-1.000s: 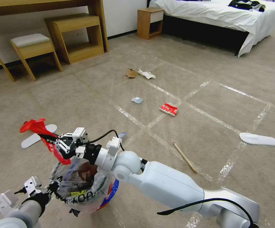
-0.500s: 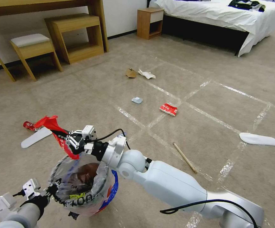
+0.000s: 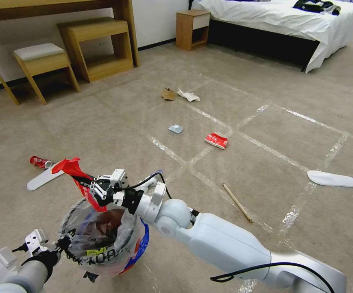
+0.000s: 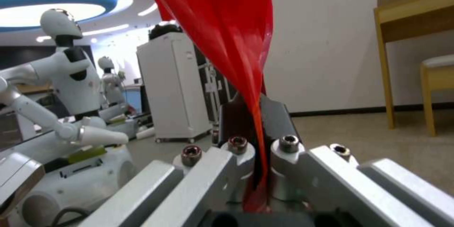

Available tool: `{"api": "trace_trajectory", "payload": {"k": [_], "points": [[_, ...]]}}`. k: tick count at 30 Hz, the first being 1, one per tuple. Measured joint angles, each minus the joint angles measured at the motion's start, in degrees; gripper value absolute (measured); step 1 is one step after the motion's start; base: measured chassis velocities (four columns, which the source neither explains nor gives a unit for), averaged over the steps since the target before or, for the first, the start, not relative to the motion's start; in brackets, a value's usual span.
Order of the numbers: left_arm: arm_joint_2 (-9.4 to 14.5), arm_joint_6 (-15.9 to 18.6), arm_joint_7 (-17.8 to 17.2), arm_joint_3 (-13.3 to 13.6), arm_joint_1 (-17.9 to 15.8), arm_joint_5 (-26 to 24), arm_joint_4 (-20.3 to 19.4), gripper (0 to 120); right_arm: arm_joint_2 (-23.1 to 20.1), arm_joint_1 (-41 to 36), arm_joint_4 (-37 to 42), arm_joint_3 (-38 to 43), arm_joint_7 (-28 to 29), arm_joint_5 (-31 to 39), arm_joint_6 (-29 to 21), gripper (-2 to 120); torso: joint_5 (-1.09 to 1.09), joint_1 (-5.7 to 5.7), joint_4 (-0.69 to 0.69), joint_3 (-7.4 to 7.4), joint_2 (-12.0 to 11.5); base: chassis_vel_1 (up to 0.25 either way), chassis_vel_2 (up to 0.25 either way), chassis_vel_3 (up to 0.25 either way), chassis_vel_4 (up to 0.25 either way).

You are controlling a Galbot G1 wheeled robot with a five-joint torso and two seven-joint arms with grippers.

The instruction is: Pick up the trash bin and place the garbage on the floor into it.

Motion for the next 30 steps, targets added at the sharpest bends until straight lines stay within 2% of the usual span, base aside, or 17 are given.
{"api": "trace_trajectory", "payload": {"k": [8, 10, 11, 13, 15, 17, 18, 20, 22, 23, 26, 27, 30], "points": [[-0.7, 0.0, -0.1, 0.3, 0.2, 0.2, -0.5, 0, -0.3, -0.8, 0.8, -0.4, 0.7, -1.2, -0.1, 1, 0.0, 0.0, 0.0, 0.0, 0.0, 0.0, 0.0, 0.0, 0.0], [-0.9, 0.0, -0.1, 0.4, 0.4, 0.4, -0.7, 0, -0.7, -1.0, 0.8, -0.7, 0.6, -1.7, 0.0, 8, 0.0, 0.0, 0.0, 0.0, 0.0, 0.0, 0.0, 0.0, 0.0], [-0.9, 0.0, -0.1, 0.4, 0.4, 0.4, -0.7, 0, -0.7, -1.0, 0.8, -0.7, 0.6, -1.7, 0.0, 8, 0.0, 0.0, 0.0, 0.0, 0.0, 0.0, 0.0, 0.0, 0.0], [-1.0, 0.0, -0.2, 0.5, 0.5, 0.4, -0.9, 0, -1.1, -1.1, 0.9, -1.1, 0.3, -2.1, 0.0, 19, 0.0, 0.0, 0.0, 0.0, 0.0, 0.0, 0.0, 0.0, 0.0], [-1.1, 0.0, -0.2, 0.5, 0.5, 0.4, -0.9, 0, -1.2, -1.1, 1.0, -1.2, 0.3, -2.2, 0.0, 22, 0.0, 0.0, 0.0, 0.0, 0.0, 0.0, 0.0, 0.0, 0.0], [-1.2, 0.0, -0.2, 0.4, 0.6, 0.4, -1.0, 0, -1.3, -1.0, 1.2, -1.4, 0.5, -2.6, 0.0, 30, 0.0, 0.0, 0.0, 0.0, 0.0, 0.0, 0.0, 0.0, 0.0], [-1.2, 0.0, -0.2, 0.4, 0.8, 0.5, -1.1, 0, -1.3, -0.7, 1.3, -1.6, 1.0, -2.7, 0.1, 38, 0.0, 0.0, 0.0, 0.0, 0.0, 0.0, 0.0, 0.0, 0.0], [-1.2, 0.0, -0.2, 0.3, 0.9, 0.5, -1.2, 0, -1.3, -0.6, 1.3, -1.7, 1.4, -2.8, 0.2, 42, 0.0, 0.0, 0.0, 0.0, 0.0, 0.0, 0.0, 0.0, 0.0], [-1.1, 0.0, -0.3, 0.1, 0.9, 0.3, -1.2, 0, -1.3, -0.2, 1.4, -2.0, 1.7, -3.0, 0.3, 54, 0.0, 0.0, 0.0, 0.0, 0.0, 0.0, 0.0, 0.0, 0.0], [-1.1, 0.0, -0.3, 0.1, 0.9, 0.3, -1.2, 0, -1.3, -0.2, 1.4, -2.0, 1.7, -3.0, 0.3, 54, 0.0, 0.0, 0.0, 0.0, 0.0, 0.0, 0.0, 0.0, 0.0], [-1.0, 0.0, -0.5, 0.0, 0.7, 0.1, -1.3, 0, -1.4, 0.1, 1.4, -2.3, 2.3, -3.2, 0.5, 67, 0.0, 0.0, 0.0, 0.0, 0.0, 0.0, 0.0, 0.0, 0.0], [-1.0, 0.0, -0.5, 0.0, 0.7, 0.1, -1.3, 0, -1.4, 0.1, 1.4, -2.3, 2.3, -3.2, 0.5, 67, 0.0, 0.0, 0.0, 0.0, 0.0, 0.0, 0.0, 0.0, 0.0], [-1.0, 0.0, -0.7, 0.0, 0.6, 0.0, -1.3, 0, -1.5, 0.4, 1.4, -2.5, 2.6, -3.2, 0.5, 80, 0.0, 0.0, 0.0, 0.0, 0.0, 0.0, 0.0, 0.0, 0.0]]}}
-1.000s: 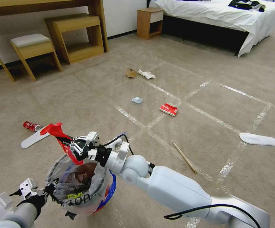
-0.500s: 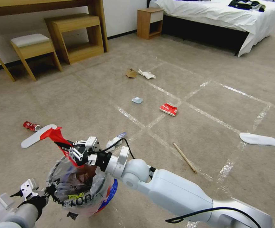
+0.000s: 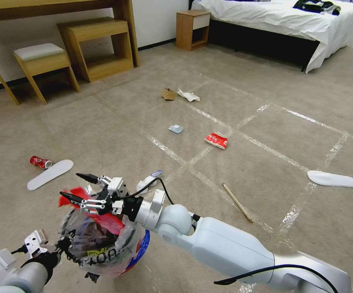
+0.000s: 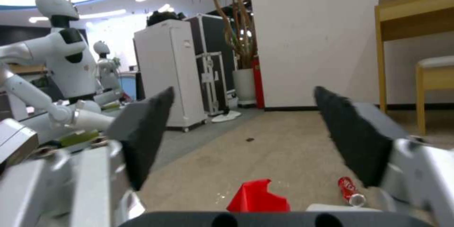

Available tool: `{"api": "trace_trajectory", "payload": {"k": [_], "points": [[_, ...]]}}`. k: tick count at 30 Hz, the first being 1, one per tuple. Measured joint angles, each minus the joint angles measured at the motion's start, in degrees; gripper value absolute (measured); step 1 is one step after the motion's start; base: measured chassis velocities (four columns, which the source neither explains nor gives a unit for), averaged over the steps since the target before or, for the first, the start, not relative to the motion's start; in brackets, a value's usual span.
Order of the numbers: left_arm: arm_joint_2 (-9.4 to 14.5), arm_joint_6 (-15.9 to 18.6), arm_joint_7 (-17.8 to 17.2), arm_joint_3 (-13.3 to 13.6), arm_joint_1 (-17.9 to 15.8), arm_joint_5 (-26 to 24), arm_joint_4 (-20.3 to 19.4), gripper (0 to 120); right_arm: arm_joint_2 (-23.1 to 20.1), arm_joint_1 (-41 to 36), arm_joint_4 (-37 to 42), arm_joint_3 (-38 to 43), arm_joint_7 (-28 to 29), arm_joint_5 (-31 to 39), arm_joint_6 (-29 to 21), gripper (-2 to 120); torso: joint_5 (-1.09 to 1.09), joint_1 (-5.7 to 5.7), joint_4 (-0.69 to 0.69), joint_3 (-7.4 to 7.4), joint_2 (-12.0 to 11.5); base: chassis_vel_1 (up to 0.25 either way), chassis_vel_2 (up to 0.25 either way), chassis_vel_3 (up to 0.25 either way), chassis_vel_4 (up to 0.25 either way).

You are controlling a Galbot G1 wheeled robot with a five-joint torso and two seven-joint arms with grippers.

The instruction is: Pick up the trash bin and place the garbage on the floor into it.

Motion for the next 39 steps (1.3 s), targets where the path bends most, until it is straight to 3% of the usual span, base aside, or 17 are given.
{"api": "trace_trajectory", "payload": {"k": [7, 19, 24, 28, 31, 36, 39], "points": [[-0.1, 0.0, -0.4, -0.1, -0.3, -0.2, -0.1, 0, -0.1, 0.4, 0.0, -0.4, 0.9, 0.0, -0.1, 99, 0.0, 0.0, 0.0, 0.0, 0.0, 0.0, 0.0, 0.0, 0.0], [-0.1, 0.0, -1.1, -0.6, 0.0, -1.1, -0.4, 0, -0.2, 1.0, 0.5, -0.7, 2.8, -0.3, -0.3, 100, 0.0, 0.0, 0.0, 0.0, 0.0, 0.0, 0.0, 0.0, 0.0], [-0.1, 0.0, -1.1, -0.7, 0.3, -1.3, -0.8, 0, -0.4, 1.9, 1.9, 0.9, 6.2, -1.0, -1.0, 100, 0.0, 0.0, 0.0, 0.0, 0.0, 0.0, 0.0, 0.0, 0.0], [0.0, 0.1, -1.3, -1.1, 0.4, -1.6, -0.8, 0, -1.6, 2.8, 3.7, 4.6, 9.0, -1.6, -1.5, 100, 0.0, 0.0, 0.01, 0.0, 0.0, 0.0, 0.0, 0.0, 0.0], [0.6, 0.3, -1.3, -2.2, 1.2, -2.2, -0.9, 0, -4.6, 2.6, 6.2, 15.2, 10.6, -2.8, -2.3, 100, 0.0, 0.0, -0.02, 0.0, 0.0, 0.0, 0.0, 0.0, 0.0], [0.6, 0.3, -1.2, -3.6, 2.1, -2.8, -1.7, 0, -6.8, 1.9, 7.3, 22.2, 14.3, -5.7, -3.9, 100, 0.03, 0.0, 0.02, 0.0, 0.0, 0.0, 0.0, 0.0, 0.0], [1.1, 0.3, -1.2, -4.1, 2.1, -3.2, -1.9, 0, -11.2, -0.7, 9.4, 30.4, 19.2, -8.2, -5.8, 100, 0.02, 0.0, -0.01, 0.0, 0.0, 0.0, 0.0, 0.0, 0.0]]}}
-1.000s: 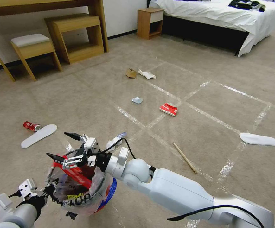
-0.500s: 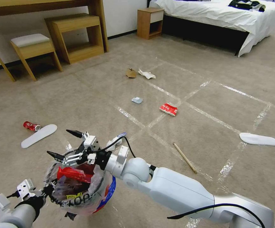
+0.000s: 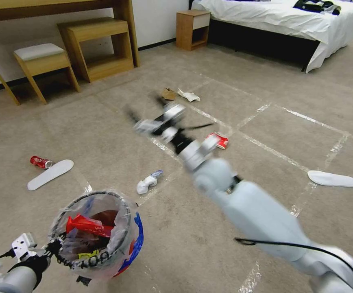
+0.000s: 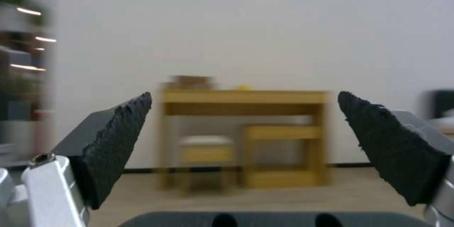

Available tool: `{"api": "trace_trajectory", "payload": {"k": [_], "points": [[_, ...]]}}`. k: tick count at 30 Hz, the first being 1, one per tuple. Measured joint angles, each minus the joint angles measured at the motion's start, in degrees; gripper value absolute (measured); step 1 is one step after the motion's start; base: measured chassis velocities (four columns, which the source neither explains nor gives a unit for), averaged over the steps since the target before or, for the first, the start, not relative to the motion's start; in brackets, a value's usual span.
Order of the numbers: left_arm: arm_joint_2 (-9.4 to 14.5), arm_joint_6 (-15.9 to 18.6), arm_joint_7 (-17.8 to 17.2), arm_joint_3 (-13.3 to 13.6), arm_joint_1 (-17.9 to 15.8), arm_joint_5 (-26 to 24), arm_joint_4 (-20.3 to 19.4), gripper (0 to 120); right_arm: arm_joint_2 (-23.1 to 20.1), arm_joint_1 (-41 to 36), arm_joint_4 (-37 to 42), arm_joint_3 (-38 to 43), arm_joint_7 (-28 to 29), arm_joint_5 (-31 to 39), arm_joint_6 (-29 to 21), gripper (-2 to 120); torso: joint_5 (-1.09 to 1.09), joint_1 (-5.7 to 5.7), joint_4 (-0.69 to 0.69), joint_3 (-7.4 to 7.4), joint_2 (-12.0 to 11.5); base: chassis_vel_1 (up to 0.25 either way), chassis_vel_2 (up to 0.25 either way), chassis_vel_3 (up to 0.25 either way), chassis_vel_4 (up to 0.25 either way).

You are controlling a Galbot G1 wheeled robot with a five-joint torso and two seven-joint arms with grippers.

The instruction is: Pick up the trash bin and place the garbage on the floor into it.

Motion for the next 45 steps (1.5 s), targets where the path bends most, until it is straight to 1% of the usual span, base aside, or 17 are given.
{"api": "trace_trajectory", "payload": {"k": [1, 2, 4, 9, 11, 15, 20, 25, 26, 28, 30, 32, 34, 38, 41, 44, 45], "points": [[0.3, 0.0, 0.1, 0.1, -0.2, 0.0, 0.2, 0, -2.2, -1.8, 0.9, 4.1, 1.5, -1.3, -0.4, 100, 0.01, 0.0, -0.03, 0.0, 0.0, 0.0, 0.0, 0.0, 0.0], [0.3, 0.0, 0.1, 0.1, -0.2, 0.0, 0.2, 0, -2.2, -1.8, 0.9, 4.1, 1.5, -1.3, -0.4, 100, 0.01, 0.0, -0.03, 0.0, 0.0, 0.0, 0.0, 0.0, 0.0], [0.9, 0.0, 0.2, 0.4, -0.6, 0.0, 0.7, 0, -4.9, -5.5, 2.0, 10.8, 2.6, -3.3, -0.5, 100, 0.01, 0.0, -0.02, 0.0, 0.0, 0.0, 0.0, 0.0, 0.0], [1.8, 0.0, 0.2, 0.5, -1.1, -0.3, 1.2, 0, -6.8, -9.7, 2.8, 16.1, 4.0, -3.6, -0.3, 100, 0.0, 0.0, 0.0, 0.0, 0.0, 0.0, 0.0, 0.0, 0.0], [3.1, 0.0, 0.2, 0.6, -1.7, -1.1, 1.4, 0, -8.3, -14.1, 2.1, 20.2, 4.7, -4.3, 0.3, 100, 0.0, 0.0, 0.0, 0.0, 0.0, 0.0, 0.0, 0.0, 0.0], [4.3, 0.0, 0.1, 0.9, -2.4, -1.9, 1.8, 0, -9.5, -17.3, 0.3, 23.2, 5.1, -5.0, 0.5, 100, -0.01, 0.0, 0.0, -0.01, 0.0, 0.0, 0.0, 0.0, 0.0], [5.3, 0.0, 0.1, 1.3, -3.1, -2.5, 2.2, 0, -10.4, -18.0, -2.0, 23.9, 4.9, -5.6, 0.5, 100, -0.01, 0.0, 0.01, 0.0, 0.0, 0.0, 0.0, 0.0, 0.0], [6.9, 0.0, -0.1, 2.1, -4.4, -3.4, 2.9, 0, -12.1, -17.1, -8.4, 22.1, 4.6, -5.3, -1.2, 100, -0.02, 0.0, 0.02, 0.0, 0.0, 0.0, 0.0, 0.0, 0.0], [7.3, 0.0, -0.1, 2.2, -4.6, -3.7, 3.0, 0, -12.9, -16.8, -10.9, 21.3, 3.7, -5.4, -1.5, 100, -0.01, 0.0, 0.01, 0.0, 0.0, 0.0, 0.0, 0.0, 0.0], [7.5, 0.0, -0.1, 2.2, -4.7, -3.9, 3.0, 0, -13.2, -16.6, -12.0, 20.9, 3.1, -5.5, -1.5, 100, -0.01, 0.0, 0.01, 0.0, 0.0, 0.0, 0.0, 0.0, 0.0], [8.4, 0.0, -0.2, 2.2, -5.1, -4.5, 3.1, 0, -14.9, -15.9, -17.3, 19.2, -0.2, -5.9, -0.7, 100, -0.02, 0.0, 0.01, 0.0, 0.0, 0.0, 0.0, 0.0, 0.0], [8.5, 0.0, -0.2, 2.2, -5.2, -4.7, 3.1, 0, -15.2, -15.7, -18.4, 18.8, -0.9, -6.0, -0.5, 100, -0.01, 0.0, 0.01, 0.0, 0.0, 0.0, 0.0, 0.0, 0.0], [9.2, 0.0, -0.3, 2.5, -5.6, -5.1, 3.3, 0, -16.8, -15.5, -22.0, 17.3, -4.6, -5.9, -0.3, 100, 0.0, 0.0, 0.01, 0.0, 0.0, 0.0, 0.0, 0.0, 0.0], [9.7, 0.0, -0.3, 3.0, -5.9, -5.1, 3.5, 0, -18.6, -15.7, -23.4, 15.6, -8.2, -4.9, -1.5, 100, -0.01, 0.0, -0.01, 0.0, 0.0, 0.0, 0.0, 0.0, 0.0], [10.4, 0.0, -0.4, 3.5, -6.1, -5.2, 3.8, 0, -21.0, -15.0, -24.9, 13.3, -14.1, -3.6, -6.2, 100, -0.01, 0.0, 0.01, 0.0, 0.0, 0.0, 0.0, 0.0, 0.0], [10.8, 0.0, -0.4, 3.8, -6.3, -5.1, 4.0, 0, -21.7, -14.7, -25.3, 12.9, -15.7, -3.4, -8.3, 100, -0.02, 0.0, 0.02, 0.0, 0.0, 0.0, 0.0, 0.0, 0.0], [11.1, 0.0, -0.4, 4.2, -6.4, -5.1, 4.2, 0, -22.1, -14.6, -25.4, 12.8, -16.5, -3.2, -11.1, 100, -0.02, 0.0, 0.01, 0.0, 0.0, 0.0, 0.0, 0.0, 0.0]]}}
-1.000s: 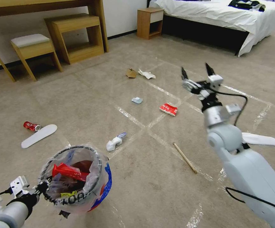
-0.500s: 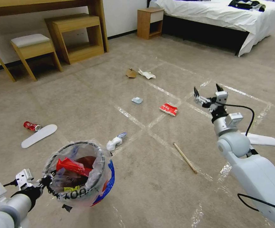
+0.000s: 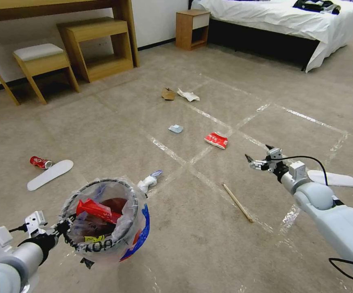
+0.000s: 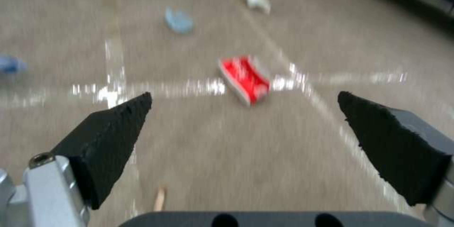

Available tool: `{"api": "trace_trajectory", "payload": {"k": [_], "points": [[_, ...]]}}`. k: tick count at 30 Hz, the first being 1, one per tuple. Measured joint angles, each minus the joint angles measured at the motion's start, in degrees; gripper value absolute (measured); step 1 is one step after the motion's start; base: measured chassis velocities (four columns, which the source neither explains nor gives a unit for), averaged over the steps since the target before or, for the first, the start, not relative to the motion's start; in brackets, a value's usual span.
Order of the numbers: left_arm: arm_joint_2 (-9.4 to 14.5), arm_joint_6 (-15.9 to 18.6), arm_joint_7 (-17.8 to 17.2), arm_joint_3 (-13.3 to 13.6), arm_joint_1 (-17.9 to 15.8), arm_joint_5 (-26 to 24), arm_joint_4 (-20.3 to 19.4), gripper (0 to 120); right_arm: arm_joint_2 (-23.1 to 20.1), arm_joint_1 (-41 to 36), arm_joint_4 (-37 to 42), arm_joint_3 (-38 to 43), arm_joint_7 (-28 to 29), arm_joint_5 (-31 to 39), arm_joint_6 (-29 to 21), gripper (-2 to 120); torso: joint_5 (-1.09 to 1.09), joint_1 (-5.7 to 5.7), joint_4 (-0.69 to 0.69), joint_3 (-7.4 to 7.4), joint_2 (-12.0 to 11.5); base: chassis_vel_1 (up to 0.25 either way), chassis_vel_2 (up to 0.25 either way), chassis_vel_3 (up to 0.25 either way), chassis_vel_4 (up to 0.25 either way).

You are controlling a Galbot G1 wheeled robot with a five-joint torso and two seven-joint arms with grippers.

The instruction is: Pick up the trash bin and place the garbage on the floor into it.

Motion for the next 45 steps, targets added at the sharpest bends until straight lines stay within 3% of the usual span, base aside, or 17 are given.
{"api": "trace_trajectory", "payload": {"k": [8, 17, 23, 27, 34, 45], "points": [[0.4, 0.0, -0.2, 1.0, -0.1, 0.4, 0.6, 0, -1.4, 1.1, -2.2, -1.2, -6.6, -2.1, -5.4, 100, 0.0, 0.0, 0.0, 0.0, 0.0, 0.0, 0.0, 0.0, 0.0], [-0.1, 0.0, -0.3, 1.4, 0.1, 1.3, 1.0, 0, -1.1, 3.1, -4.4, -4.2, -7.4, -6.1, -11.5, 100, 0.0, 0.0, 0.0, 0.0, 0.0, 0.0, 0.0, 0.0, 0.0], [-0.4, -0.2, -0.2, 1.3, 0.8, 1.7, 1.0, 0, 1.5, 3.6, -2.9, -5.2, -4.8, -7.1, -20.0, 100, 0.0, 0.0, 0.01, 0.0, 0.0, 0.0, 0.0, 0.0, 0.0], [-0.6, -0.2, -0.2, 1.3, 1.0, 2.0, 1.0, 0, 2.2, 4.2, -2.6, -5.7, -4.2, -7.4, -22.9, 100, 0.0, 0.0, 0.01, 0.0, 0.0, 0.0, 0.0, 0.0, 0.0], [-1.6, -0.3, -0.1, 1.5, 1.5, 2.9, 0.8, 0, 4.1, 6.0, -4.1, -5.4, -12.8, -13.6, -27.3, 100, -0.01, 0.0, 0.01, 0.0, 0.0, 0.0, 0.0, 0.0, 0.0], [-2.9, -0.4, 0.1, 2.2, 1.4, 4.4, 1.1, 0, 6.8, 7.1, -5.0, -5.7, -13.1, -11.0, -33.1, 100, 0.0, 0.0, -0.01, 0.0, 0.0, 0.0, 0.0, 0.0, 0.0]]}}
